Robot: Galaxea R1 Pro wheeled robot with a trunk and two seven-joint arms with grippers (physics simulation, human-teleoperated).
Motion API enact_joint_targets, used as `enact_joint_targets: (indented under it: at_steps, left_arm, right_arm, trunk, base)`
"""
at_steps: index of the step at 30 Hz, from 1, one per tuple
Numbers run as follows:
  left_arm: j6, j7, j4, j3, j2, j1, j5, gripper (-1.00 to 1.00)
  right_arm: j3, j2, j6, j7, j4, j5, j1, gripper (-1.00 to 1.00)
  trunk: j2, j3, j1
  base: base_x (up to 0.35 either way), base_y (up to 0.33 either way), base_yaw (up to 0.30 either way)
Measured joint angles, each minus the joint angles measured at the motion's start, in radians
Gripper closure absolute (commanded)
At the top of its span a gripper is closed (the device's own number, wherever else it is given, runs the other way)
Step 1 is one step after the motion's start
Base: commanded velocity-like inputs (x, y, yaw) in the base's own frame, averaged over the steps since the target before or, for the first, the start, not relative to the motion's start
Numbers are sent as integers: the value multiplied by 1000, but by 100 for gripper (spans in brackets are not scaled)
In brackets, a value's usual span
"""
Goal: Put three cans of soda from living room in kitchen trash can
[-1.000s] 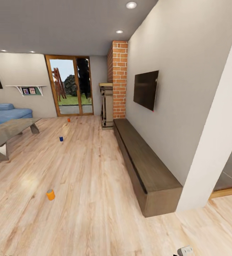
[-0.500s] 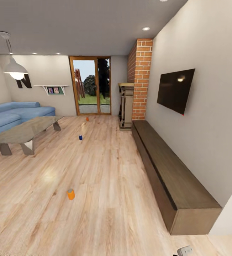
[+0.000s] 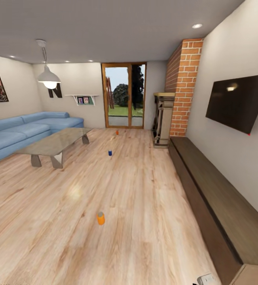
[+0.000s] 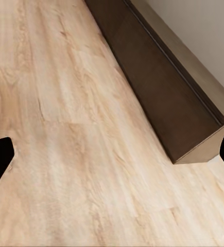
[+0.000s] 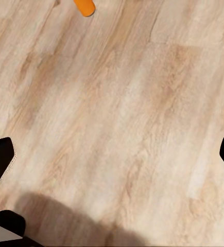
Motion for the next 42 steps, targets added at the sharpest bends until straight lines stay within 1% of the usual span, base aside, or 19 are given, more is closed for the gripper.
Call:
enact_joint_targets:
  at_steps: [17, 42]
  left_arm:
    - [0, -1, 0, 2, 0, 0, 0, -100]
    - [0, -1, 0, 1, 0, 0, 0, -100]
  right_arm:
    - [0, 0, -1, 0, 0, 0, 0, -100]
    - [0, 0, -1, 0, 1, 0, 0, -100]
  trunk:
    - [0, 0, 0]
    - [0, 0, 0]
  base:
    - [292, 223, 290]
    - [236, 248, 290]
